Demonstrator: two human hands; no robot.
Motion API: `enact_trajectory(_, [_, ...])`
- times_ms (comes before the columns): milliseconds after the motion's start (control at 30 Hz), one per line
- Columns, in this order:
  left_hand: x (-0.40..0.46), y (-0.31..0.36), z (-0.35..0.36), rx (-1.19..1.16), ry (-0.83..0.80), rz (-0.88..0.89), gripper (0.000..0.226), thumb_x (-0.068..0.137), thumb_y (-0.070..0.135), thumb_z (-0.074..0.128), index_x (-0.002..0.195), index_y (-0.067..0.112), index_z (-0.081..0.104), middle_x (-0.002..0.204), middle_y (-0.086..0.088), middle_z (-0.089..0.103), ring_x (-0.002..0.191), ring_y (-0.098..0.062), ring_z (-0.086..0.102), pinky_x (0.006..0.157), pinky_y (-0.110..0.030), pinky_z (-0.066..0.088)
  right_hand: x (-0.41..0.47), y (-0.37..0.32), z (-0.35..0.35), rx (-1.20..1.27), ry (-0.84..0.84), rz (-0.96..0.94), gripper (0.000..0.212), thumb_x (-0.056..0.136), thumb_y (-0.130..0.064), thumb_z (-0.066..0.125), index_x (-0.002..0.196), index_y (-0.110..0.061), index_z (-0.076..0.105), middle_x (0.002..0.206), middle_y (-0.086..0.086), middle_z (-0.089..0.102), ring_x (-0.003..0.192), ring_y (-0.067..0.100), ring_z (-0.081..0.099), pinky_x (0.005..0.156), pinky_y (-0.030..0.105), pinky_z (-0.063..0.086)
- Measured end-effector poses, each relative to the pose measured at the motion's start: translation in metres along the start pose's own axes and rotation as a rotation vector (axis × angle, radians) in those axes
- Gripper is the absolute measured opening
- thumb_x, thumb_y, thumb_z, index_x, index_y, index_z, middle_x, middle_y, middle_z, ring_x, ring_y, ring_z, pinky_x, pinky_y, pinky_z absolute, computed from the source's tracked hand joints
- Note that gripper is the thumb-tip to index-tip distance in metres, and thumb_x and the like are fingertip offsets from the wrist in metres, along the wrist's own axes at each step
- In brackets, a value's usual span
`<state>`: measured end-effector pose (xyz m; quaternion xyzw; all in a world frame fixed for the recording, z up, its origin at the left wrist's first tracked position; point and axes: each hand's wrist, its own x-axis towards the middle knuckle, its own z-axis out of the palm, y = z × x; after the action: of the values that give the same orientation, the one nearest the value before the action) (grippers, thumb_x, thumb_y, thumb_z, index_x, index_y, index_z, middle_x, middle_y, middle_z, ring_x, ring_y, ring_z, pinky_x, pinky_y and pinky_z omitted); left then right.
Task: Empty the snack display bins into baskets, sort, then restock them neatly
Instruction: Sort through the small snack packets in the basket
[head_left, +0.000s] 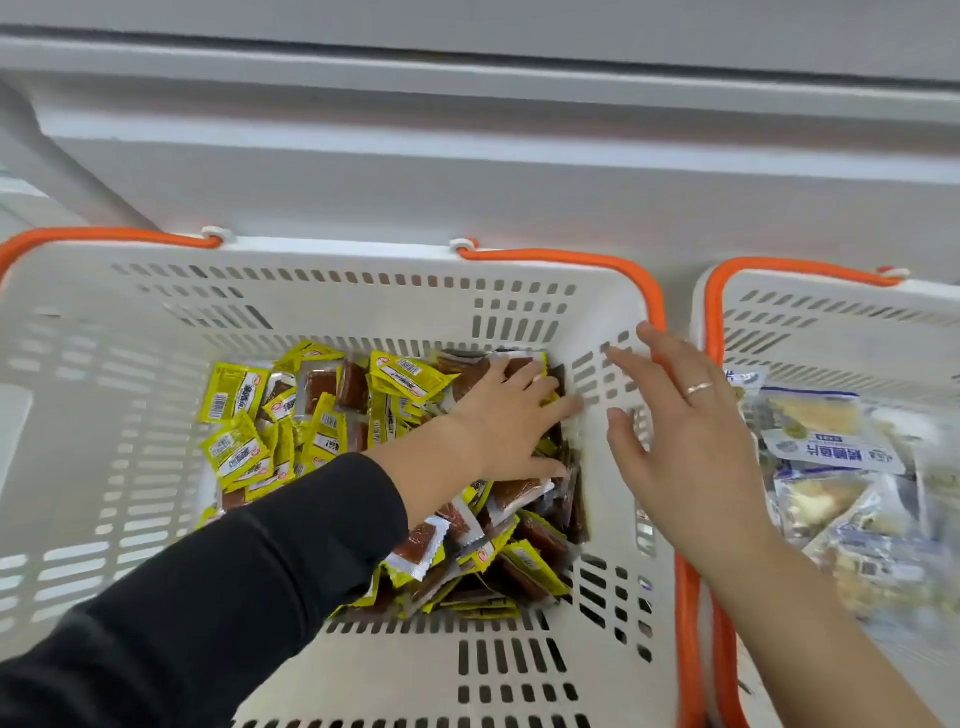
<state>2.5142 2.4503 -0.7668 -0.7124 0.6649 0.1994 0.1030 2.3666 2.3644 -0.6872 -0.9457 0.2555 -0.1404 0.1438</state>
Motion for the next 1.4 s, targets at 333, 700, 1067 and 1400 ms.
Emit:
enact_trajectory(333, [-0.065,-0.068,0.049,0.109,-0.178,-0.298,0.049,0.099,0.024,0.038,0.146,0.036,0.028,0.148,0.003,0.041,0.138,-0.026,0.031,0.113,-0.043,0.024,0.003,0.003,0.004,0.026,0.029,-0.015,0.033,0.084,-0.018,0.048,0.109,-0.011,0.069,0.135,0.013,0.054,0.126,0.031,0.039,0.11,0.03,0.024])
enact_trajectory(700, [-0.068,-0.041,0.017,-0.154,0.069,-0.349,0.045,0.1,0.038,0.039,0.138,0.016,0.047,0.139,-0.009,0.052,0.128,-0.027,0.045,0.105,-0.036,0.035,0.003,0.002,0.006,-0.082,0.029,-0.065,0.032,0.083,-0.019,0.05,0.104,-0.009,0.071,0.128,0.014,0.06,0.125,0.032,0.039,0.11,0.04,0.029])
enact_trajectory(1067, [-0.024,-0.025,0.03,-0.026,-0.198,0.004,0.067,0.089,0.064,0.046,0.138,0.02,0.042,0.134,-0.008,0.051,0.137,-0.026,0.033,0.113,-0.042,0.025,0.002,0.003,0.006,-0.103,0.003,-0.085,0.034,0.085,-0.022,0.046,0.105,-0.009,0.071,0.13,0.015,0.059,0.128,0.033,0.037,0.111,0.039,0.027])
enact_trajectory(1400, [-0.13,-0.09,0.109,-0.248,0.283,-0.265,0.053,0.092,0.048,0.036,0.077,0.02,0.078,0.091,0.005,0.072,0.119,-0.026,0.059,0.102,-0.05,0.045,0.011,-0.07,0.012,-0.13,-0.4,-0.164,0.029,0.093,-0.02,0.045,0.115,-0.015,0.063,0.116,0.005,0.063,0.112,0.027,0.058,0.084,0.033,0.042])
